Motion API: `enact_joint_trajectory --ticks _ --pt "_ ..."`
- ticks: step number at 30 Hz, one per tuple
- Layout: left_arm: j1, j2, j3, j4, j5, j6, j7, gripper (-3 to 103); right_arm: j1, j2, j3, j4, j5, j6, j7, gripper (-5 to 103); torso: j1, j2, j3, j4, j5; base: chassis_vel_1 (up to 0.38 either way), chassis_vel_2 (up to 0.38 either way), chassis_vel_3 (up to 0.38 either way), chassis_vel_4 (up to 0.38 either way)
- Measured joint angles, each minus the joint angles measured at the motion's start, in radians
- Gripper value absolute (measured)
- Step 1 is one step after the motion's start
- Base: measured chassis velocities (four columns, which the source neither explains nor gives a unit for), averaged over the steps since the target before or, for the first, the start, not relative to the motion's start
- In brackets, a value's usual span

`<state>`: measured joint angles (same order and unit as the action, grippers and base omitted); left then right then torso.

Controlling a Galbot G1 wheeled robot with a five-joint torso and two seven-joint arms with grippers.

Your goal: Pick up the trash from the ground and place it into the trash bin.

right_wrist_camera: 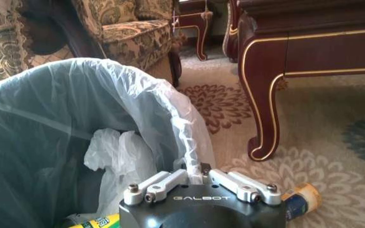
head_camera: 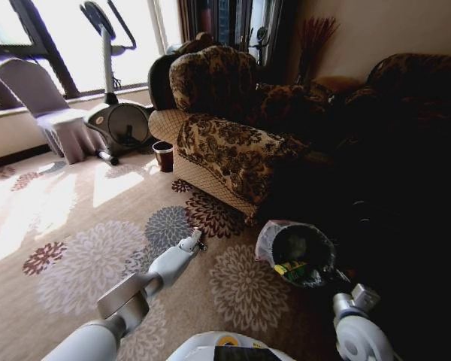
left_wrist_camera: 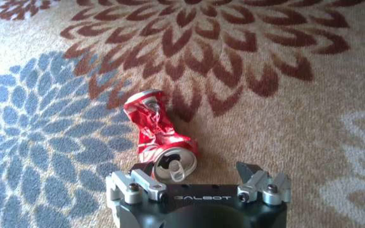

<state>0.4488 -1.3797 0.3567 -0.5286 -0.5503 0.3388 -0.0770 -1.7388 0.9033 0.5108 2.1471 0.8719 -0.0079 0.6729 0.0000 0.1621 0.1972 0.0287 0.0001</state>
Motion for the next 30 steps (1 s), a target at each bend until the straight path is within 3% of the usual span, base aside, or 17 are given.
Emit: enact_joint_trajectory --ticks 3,5,9,12,17,23,27,28,30 --pt "0.000 -0.028 -0.030 0.059 0.033 -0.058 0.028 77 0.000 0.000 0.000 0.000 0.000 0.000 0.000 0 0.000 0.000 0.000 0.0002 -0.0001 0.000 0.000 0.000 0.000" --pt "0.001 -0.033 -0.039 0.065 0.036 -0.063 0.028 72 0.000 0.000 0.000 0.000 0.000 0.000 0.000 0 0.000 0.000 0.000 0.0001 -0.0001 0.000 0.000 0.000 0.000" --pt "0.005 -0.035 -0.050 0.064 0.037 -0.066 0.029 60 0.000 0.000 0.000 0.000 0.000 0.000 0.000 0 0.000 0.000 0.000 -0.0001 -0.0001 0.000 0.000 0.000 0.000" --pt "0.008 -0.031 -0.058 0.057 0.037 -0.067 0.024 44 0.000 0.000 0.000 0.000 0.000 0.000 0.000 0 0.000 0.000 0.000 0.0000 -0.0001 0.000 0.000 0.000 0.000" --pt "0.012 -0.011 -0.052 0.027 0.036 -0.063 0.015 34 0.000 0.000 0.000 0.000 0.000 0.000 0.000 0 0.000 0.000 0.000 0.0001 0.0000 0.000 0.000 0.000 0.000" --pt "0.020 0.020 -0.037 -0.023 0.024 -0.056 0.005 7 0.000 0.000 0.000 0.000 0.000 0.000 0.000 0 0.000 0.000 0.000 0.0001 0.0000 0.000 0.000 0.000 0.000" --pt "0.032 0.040 -0.025 -0.071 0.003 -0.044 0.001 -1 0.000 0.000 0.000 0.000 0.000 0.000 0.000 0 0.000 0.000 0.000 0.0002 -0.0001 0.000 0.000 0.000 0.000" --pt "0.035 0.043 -0.024 -0.083 -0.011 -0.041 0.002 4 0.000 0.000 0.000 0.000 0.000 0.000 0.000 0 0.000 0.000 0.000 0.0002 -0.0001 0.000 0.000 0.000 0.000" --pt "0.037 0.043 -0.025 -0.092 -0.021 -0.040 0.001 4 0.000 0.000 0.000 0.000 0.000 0.000 0.000 0 0.000 0.000 0.000 0.0002 -0.0001 0.000 0.000 0.000 0.000"
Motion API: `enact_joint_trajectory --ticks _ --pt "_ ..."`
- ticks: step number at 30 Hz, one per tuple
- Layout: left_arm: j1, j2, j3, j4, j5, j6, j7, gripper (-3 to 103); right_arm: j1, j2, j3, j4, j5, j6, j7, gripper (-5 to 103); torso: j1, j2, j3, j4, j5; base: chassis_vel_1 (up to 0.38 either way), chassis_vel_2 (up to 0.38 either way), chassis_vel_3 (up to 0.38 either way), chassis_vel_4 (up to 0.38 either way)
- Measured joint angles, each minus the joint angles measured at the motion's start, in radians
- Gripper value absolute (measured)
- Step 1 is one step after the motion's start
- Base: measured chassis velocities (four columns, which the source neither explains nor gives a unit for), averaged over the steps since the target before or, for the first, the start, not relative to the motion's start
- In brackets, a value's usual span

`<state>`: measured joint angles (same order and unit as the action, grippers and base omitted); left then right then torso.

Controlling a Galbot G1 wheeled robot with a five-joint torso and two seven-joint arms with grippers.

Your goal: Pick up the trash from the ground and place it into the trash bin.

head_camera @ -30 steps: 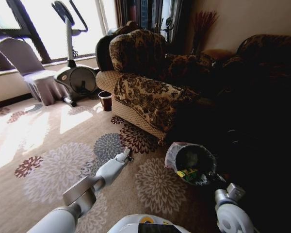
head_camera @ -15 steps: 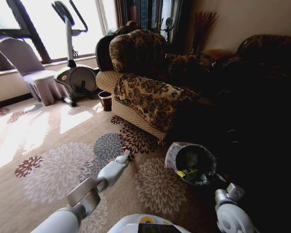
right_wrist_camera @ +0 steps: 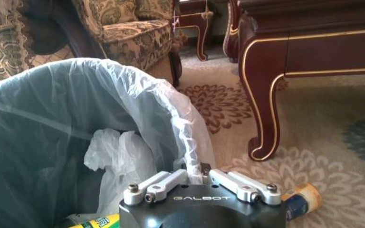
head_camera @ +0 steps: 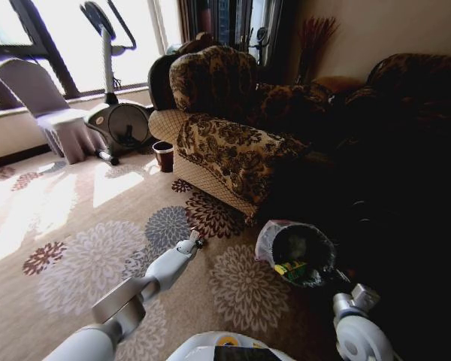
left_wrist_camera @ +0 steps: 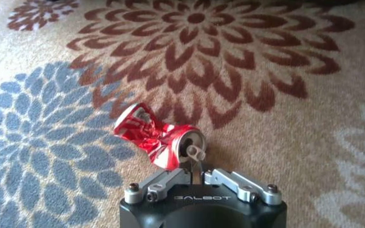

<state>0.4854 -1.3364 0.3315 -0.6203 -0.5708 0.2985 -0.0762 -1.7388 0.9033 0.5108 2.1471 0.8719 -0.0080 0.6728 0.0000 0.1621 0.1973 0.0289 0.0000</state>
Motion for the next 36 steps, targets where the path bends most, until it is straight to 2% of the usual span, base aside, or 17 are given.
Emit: enact_joint_trajectory --ticks 2,3,5,6,7,9,11,14,15,16,18,23,25,29,30,34,36 --pt "0.000 -0.003 -0.008 -0.011 -0.015 0.003 -0.008 15 0.000 0.000 0.000 0.000 0.000 0.000 0.000 0 0.000 0.000 0.000 -0.0002 0.0000 0.000 0.000 0.000 0.000" --pt "0.000 -0.003 -0.008 -0.011 -0.015 0.003 -0.008 15 0.000 0.000 0.000 0.000 0.000 0.000 0.000 0 0.000 0.000 0.000 -0.0002 0.0000 0.000 0.000 0.000 0.000" --pt "-0.002 -0.006 -0.009 -0.016 -0.023 0.009 -0.014 26 0.000 0.000 0.000 0.000 0.000 0.000 0.000 0 0.000 0.000 0.000 -0.0002 0.0000 0.000 0.000 0.000 0.000" --pt "-0.004 -0.007 -0.008 -0.018 -0.026 0.013 -0.018 26 0.000 0.000 0.000 0.000 0.000 0.000 0.000 0 0.000 0.000 0.000 -0.0001 -0.0001 0.000 0.000 0.000 0.000" --pt "-0.010 -0.010 -0.002 -0.018 -0.030 0.021 -0.026 37 0.000 0.000 0.000 0.000 0.000 0.000 0.000 0 0.000 0.000 0.000 -0.0001 0.0001 0.000 0.000 0.000 0.000" --pt "-0.012 -0.011 0.001 -0.017 -0.031 0.023 -0.029 37 0.000 0.000 0.000 0.000 0.000 0.000 0.000 0 0.000 0.000 0.000 -0.0001 0.0001 0.000 0.000 0.000 0.000" --pt "-0.025 -0.020 0.015 0.002 -0.031 0.024 -0.037 47 0.000 0.000 0.000 0.000 0.000 0.000 0.000 0 0.000 0.000 0.000 -0.0002 0.0000 0.000 0.000 0.000 0.000" --pt "-0.034 -0.026 0.024 0.016 -0.034 0.023 -0.040 53 0.000 0.000 0.000 0.000 0.000 0.000 0.000 0 0.000 0.000 0.000 -0.0001 0.0002 0.000 0.000 0.000 0.000" --pt "-0.046 -0.039 0.036 0.043 -0.042 0.020 -0.042 64 0.000 0.000 0.000 0.000 0.000 0.000 0.000 0 0.000 0.000 0.000 -0.0001 0.0000 0.000 0.000 0.000 0.000" --pt "-0.046 -0.039 0.036 0.043 -0.042 0.020 -0.042 64 0.000 0.000 0.000 0.000 0.000 0.000 0.000 0 0.000 0.000 0.000 -0.0001 0.0000 0.000 0.000 0.000 0.000" --pt "-0.058 -0.058 0.049 0.082 -0.044 0.005 -0.042 75 0.000 0.000 0.000 0.000 0.000 0.000 0.000 0 0.000 0.000 0.000 0.0000 0.0002 0.000 0.000 0.000 0.000" --pt "-0.084 -0.125 0.051 0.177 -0.016 -0.025 -0.040 85 0.000 0.000 0.000 0.000 0.000 0.000 0.000 0 0.000 0.000 0.000 -0.0003 0.0000 0.000 0.000 0.000 0.000" --pt "-0.093 -0.152 0.048 0.216 0.005 -0.049 -0.025 97 0.000 0.000 0.000 0.000 0.000 0.000 0.000 0 0.000 0.000 0.000 -0.0006 0.0000 0.000 0.000 0.000 0.000" --pt "-0.089 -0.177 0.032 0.245 0.026 -0.075 -0.015 86 0.000 0.000 0.000 0.000 0.000 0.000 0.000 0 0.000 0.000 0.000 0.0001 0.0002 0.000 0.000 0.000 0.000" --pt "-0.089 -0.177 0.032 0.245 0.026 -0.075 -0.015 86 0.000 0.000 0.000 0.000 0.000 0.000 0.000 0 0.000 0.000 0.000 0.0001 0.0002 0.000 0.000 0.000 0.000" --pt "-0.080 -0.176 -0.009 0.262 0.059 -0.089 -0.030 64 0.000 0.000 0.000 0.000 0.000 0.000 0.000 0 0.000 0.000 0.000 -0.0002 0.0002 0.000 0.000 0.000 0.000" --pt "-0.078 -0.169 -0.012 0.259 0.060 -0.089 -0.030 64 0.000 0.000 0.000 0.000 0.000 0.000 0.000 0 0.000 0.000 0.000 -0.0001 0.0001 0.000 0.000 0.000 0.000"
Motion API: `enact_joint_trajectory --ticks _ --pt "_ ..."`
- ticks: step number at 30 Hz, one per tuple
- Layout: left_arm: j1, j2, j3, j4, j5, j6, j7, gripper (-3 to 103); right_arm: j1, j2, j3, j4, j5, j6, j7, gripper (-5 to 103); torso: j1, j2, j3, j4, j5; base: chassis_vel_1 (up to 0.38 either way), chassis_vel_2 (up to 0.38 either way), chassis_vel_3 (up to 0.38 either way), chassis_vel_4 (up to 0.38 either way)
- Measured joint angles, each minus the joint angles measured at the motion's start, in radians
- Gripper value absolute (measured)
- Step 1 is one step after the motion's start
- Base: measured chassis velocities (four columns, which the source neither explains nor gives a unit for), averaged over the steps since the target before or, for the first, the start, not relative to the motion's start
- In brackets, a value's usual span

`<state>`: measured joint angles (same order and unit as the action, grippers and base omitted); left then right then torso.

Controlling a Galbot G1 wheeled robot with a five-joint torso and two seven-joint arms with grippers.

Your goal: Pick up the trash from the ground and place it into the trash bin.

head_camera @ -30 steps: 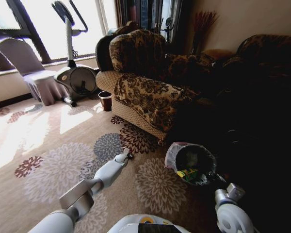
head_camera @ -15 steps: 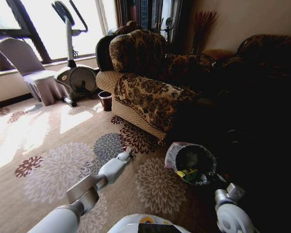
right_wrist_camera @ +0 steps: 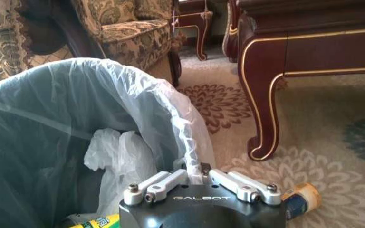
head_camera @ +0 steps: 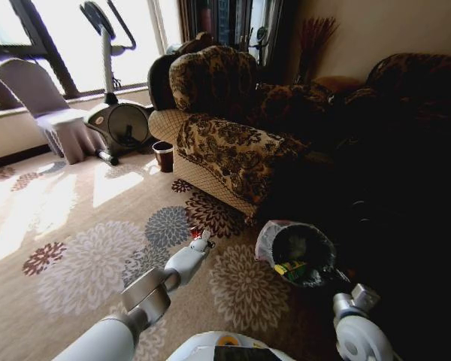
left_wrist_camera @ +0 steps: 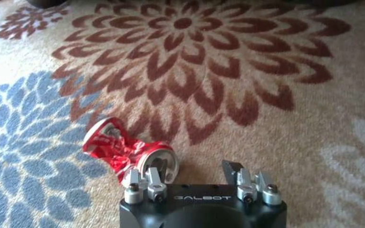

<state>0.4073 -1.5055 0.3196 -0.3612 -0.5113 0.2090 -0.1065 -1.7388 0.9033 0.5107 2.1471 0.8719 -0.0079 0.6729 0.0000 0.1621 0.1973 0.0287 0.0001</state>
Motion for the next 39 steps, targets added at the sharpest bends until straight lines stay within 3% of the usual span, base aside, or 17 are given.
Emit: enact_joint_trajectory --ticks 3,5,8,10,12,19,21,25,27,28,30,36,39 --pt "0.006 0.020 -0.016 -0.002 0.005 0.000 0.001 48 0.000 0.000 0.000 0.000 0.000 0.000 0.000 0 0.000 0.000 0.000 0.0003 0.0000 0.000 0.000 0.000 0.000" --pt "0.006 0.021 -0.022 0.002 0.011 -0.001 0.003 47 0.000 0.000 0.000 0.000 0.000 0.000 0.000 0 0.000 0.000 0.000 0.0003 -0.0002 0.000 0.000 0.000 0.000" --pt "0.006 0.023 -0.041 0.019 0.030 -0.006 0.012 54 0.000 0.000 0.000 0.000 0.000 0.000 0.000 0 0.000 0.000 0.000 0.0000 -0.0002 0.000 0.000 0.000 0.000" --pt "0.008 0.022 -0.072 0.038 0.057 -0.010 0.031 68 0.000 0.000 0.000 0.000 0.000 0.000 0.000 0 0.000 0.000 0.000 -0.0001 -0.0002 0.000 0.000 0.000 0.000" --pt "0.009 0.022 -0.080 0.040 0.063 -0.012 0.036 68 0.000 0.000 0.000 0.000 0.000 0.000 0.000 0 0.000 0.000 0.000 0.0000 -0.0002 0.000 0.000 0.000 0.000" --pt "0.023 0.025 -0.106 0.030 0.077 -0.015 0.041 45 0.000 0.000 0.000 0.000 0.000 0.000 0.000 0 0.000 0.000 0.000 0.0000 0.0000 0.000 0.000 0.000 0.000" --pt "0.025 0.027 -0.107 0.025 0.077 -0.015 0.041 45 0.000 0.000 0.000 0.000 0.000 0.000 0.000 0 0.000 0.000 0.000 0.0000 0.0000 0.000 0.000 0.000 0.000" --pt "0.036 0.046 -0.109 -0.005 0.067 -0.005 0.041 30 0.000 0.000 0.000 0.000 0.000 0.000 0.000 0 0.000 0.000 0.000 -0.0001 -0.0004 0.000 0.000 0.000 0.000" --pt "0.037 0.050 -0.109 -0.010 0.063 -0.002 0.041 30 0.000 0.000 0.000 0.000 0.000 0.000 0.000 0 0.000 0.000 0.000 -0.0001 -0.0004 0.000 0.000 0.000 0.000" --pt "0.043 0.060 -0.108 -0.023 0.053 0.002 0.041 23 0.000 0.000 0.000 0.000 0.000 0.000 0.000 0 0.000 0.000 0.000 -0.0001 -0.0003 0.000 0.000 0.000 0.000" --pt "0.044 0.063 -0.108 -0.027 0.050 0.003 0.041 23 0.000 0.000 0.000 0.000 0.000 0.000 0.000 0 0.000 0.000 0.000 0.0000 -0.0003 0.000 0.000 0.000 0.000" --pt "0.057 0.077 -0.108 -0.046 0.041 0.008 0.044 6 0.000 0.000 0.000 0.000 0.000 0.000 0.000 0 0.000 0.000 0.000 0.0000 -0.0001 0.000 0.000 0.000 0.000" --pt "0.059 0.080 -0.108 -0.052 0.040 0.008 0.046 3 0.000 0.000 0.000 0.000 0.000 0.000 0.000 0 0.000 0.000 0.000 0.0000 0.0000 0.000 0.000 0.000 0.000"
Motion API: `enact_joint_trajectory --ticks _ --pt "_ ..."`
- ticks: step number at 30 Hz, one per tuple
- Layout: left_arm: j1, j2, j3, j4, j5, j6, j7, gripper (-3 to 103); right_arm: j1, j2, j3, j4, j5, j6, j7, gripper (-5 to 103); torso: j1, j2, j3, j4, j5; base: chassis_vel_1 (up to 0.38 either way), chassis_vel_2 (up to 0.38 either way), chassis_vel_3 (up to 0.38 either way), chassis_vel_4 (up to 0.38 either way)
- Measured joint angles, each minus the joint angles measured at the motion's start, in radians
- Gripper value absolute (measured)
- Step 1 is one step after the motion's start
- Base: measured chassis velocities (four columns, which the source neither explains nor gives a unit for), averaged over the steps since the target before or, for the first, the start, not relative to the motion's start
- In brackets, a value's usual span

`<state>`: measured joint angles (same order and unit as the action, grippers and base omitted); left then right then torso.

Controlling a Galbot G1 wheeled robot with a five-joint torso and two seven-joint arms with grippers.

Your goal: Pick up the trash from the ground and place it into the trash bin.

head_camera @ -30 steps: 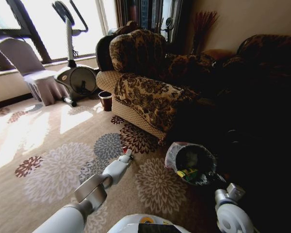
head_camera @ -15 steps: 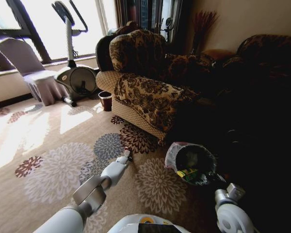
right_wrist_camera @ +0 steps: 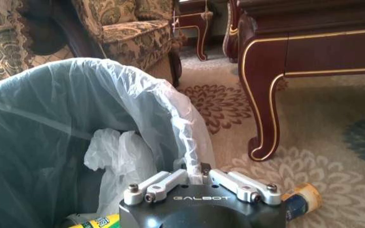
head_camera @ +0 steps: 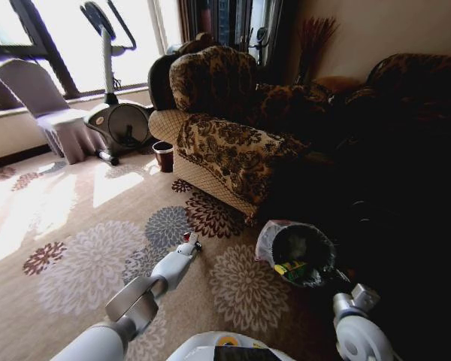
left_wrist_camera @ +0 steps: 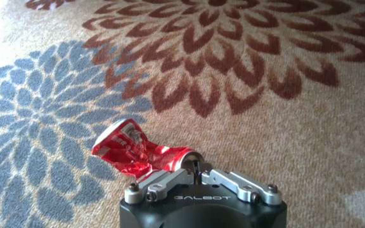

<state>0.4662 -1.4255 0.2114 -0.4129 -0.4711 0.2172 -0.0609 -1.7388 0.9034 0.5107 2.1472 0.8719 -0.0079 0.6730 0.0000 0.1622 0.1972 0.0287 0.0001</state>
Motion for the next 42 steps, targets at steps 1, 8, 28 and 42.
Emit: enact_joint_trajectory --ticks 1,8,28,42 --pt "0.005 0.010 0.006 -0.014 -0.005 0.000 0.003 1 0.000 0.000 0.000 0.000 0.000 0.000 0.000 0 0.000 0.000 0.000 -0.0001 -0.0003 0.000 0.000 0.000 0.000" --pt "0.020 0.057 0.047 -0.084 -0.045 0.008 0.010 1 0.000 0.000 0.000 0.000 0.000 0.000 0.000 0 0.000 0.000 0.000 0.0002 -0.0002 0.000 0.000 0.000 0.000" --pt "0.101 0.352 0.128 -0.683 -0.455 -0.165 0.175 1 0.000 0.000 0.000 0.000 0.000 0.000 0.000 0 0.000 0.000 0.000 0.0000 -0.0002 0.000 0.000 0.000 0.000" --pt "0.120 0.455 0.061 -0.891 -0.556 -0.199 0.229 1 0.000 0.000 0.000 0.000 0.000 0.000 0.000 0 0.000 0.000 0.000 0.0000 0.0000 0.000 0.000 0.000 0.000"
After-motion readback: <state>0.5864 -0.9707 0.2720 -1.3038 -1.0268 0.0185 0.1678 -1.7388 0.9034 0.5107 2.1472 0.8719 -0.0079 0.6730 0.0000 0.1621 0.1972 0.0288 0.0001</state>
